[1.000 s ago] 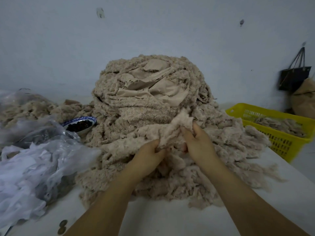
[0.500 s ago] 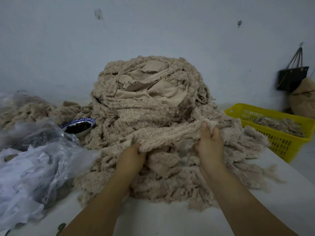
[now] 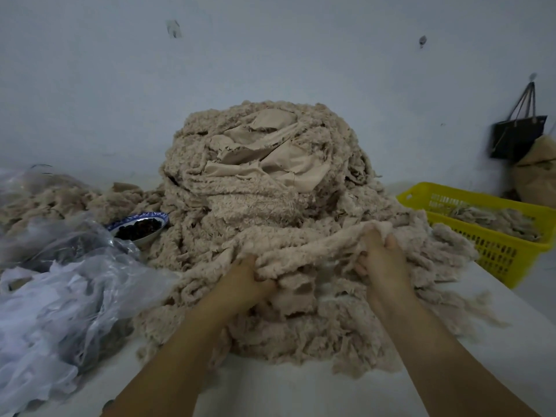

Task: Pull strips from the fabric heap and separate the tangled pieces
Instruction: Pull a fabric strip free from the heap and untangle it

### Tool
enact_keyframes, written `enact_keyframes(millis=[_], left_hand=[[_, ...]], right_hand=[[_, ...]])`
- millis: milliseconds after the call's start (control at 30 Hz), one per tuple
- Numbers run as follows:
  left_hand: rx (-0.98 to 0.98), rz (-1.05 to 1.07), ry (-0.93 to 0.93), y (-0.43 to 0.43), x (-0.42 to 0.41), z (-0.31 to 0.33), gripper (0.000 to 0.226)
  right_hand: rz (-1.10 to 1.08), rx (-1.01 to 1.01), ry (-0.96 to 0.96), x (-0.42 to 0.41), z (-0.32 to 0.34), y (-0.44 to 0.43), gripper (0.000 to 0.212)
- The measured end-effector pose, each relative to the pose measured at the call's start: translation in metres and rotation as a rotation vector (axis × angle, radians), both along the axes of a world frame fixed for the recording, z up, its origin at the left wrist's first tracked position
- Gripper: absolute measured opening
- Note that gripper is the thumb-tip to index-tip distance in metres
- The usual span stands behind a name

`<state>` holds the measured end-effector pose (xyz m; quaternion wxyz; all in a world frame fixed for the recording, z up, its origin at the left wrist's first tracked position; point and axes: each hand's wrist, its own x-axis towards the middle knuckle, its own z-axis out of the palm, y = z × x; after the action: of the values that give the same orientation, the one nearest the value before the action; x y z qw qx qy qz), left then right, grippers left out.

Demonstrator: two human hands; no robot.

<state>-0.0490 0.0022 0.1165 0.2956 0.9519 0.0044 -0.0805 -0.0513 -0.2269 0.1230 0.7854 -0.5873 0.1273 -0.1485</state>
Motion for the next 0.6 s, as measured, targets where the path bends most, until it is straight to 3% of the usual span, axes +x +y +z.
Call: enact_keyframes(millis=[100,167,233,333,400,467,600], left_hand=[[0.285,-0.069,-0.105,-0.024,-0.012,0.029,0.089],[0.405,-0.096,-0.282,-0.045,-0.021,0.044,0.075],[0.342,-0.162,-0.413,-0.063,-0.028,0.052,0.044],[0.029,-0.159,-0.491,-0.066,-0.032,0.046,0.006],[-0.114,-0.107,-0.493,-0.056,-0.030,0.038,0.008],[-0.073,-0.062,-0.490,-0.044,-0.028,0.026,0.017],[0.018,0.065,-0.415,-0.014,-0.022,0.002,0.012]], right_hand=[[0.143,-0.093,-0.023,-0.010,0.007,0.015,0.008],[0.211,-0.145,-0.024,-0.017,0.018,0.027,0.005],[0.306,-0.138,-0.043,-0.022,0.029,0.035,0.006],[0.362,-0.101,-0.073,-0.027,0.041,0.034,0.009],[0.321,-0.028,-0.065,-0.028,0.043,0.027,0.009],[0.242,0.098,-0.038,-0.024,0.041,0.019,0.008],[0.116,0.327,-0.057,-0.012,0.036,-0.001,0.012]])
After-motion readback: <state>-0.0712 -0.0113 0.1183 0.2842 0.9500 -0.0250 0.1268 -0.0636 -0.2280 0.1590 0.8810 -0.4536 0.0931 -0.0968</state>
